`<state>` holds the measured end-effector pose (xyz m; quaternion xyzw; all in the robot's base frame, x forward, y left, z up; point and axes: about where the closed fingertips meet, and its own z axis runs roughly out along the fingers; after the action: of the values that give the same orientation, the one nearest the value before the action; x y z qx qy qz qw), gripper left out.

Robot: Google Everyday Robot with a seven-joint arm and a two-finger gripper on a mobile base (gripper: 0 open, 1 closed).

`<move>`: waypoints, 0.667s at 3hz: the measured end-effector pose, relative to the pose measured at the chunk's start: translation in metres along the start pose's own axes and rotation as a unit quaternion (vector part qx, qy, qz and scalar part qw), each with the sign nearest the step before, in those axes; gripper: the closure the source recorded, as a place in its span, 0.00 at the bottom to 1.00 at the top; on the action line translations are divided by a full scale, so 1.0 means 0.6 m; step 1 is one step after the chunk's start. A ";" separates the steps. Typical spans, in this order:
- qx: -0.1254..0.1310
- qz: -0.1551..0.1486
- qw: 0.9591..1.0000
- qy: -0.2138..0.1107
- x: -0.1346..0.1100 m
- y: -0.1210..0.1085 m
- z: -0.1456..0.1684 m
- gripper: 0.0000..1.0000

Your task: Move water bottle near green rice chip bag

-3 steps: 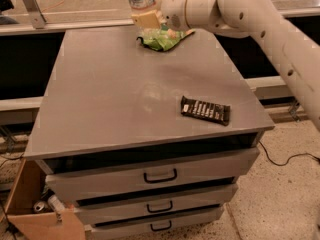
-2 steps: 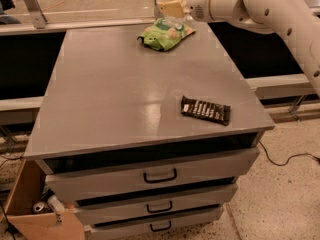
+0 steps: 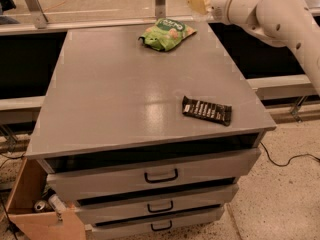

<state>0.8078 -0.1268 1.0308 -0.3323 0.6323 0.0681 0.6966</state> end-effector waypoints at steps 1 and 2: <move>0.042 0.029 0.999 0.003 0.052 -0.035 -0.002 1.00; 0.061 0.063 0.996 0.007 0.102 -0.042 0.007 1.00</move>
Offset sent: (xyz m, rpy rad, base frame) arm 0.0415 -0.0562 -0.0778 0.1852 0.0740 -0.1735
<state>0.8361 -0.1641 0.9834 -0.2497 0.6595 0.0710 0.7054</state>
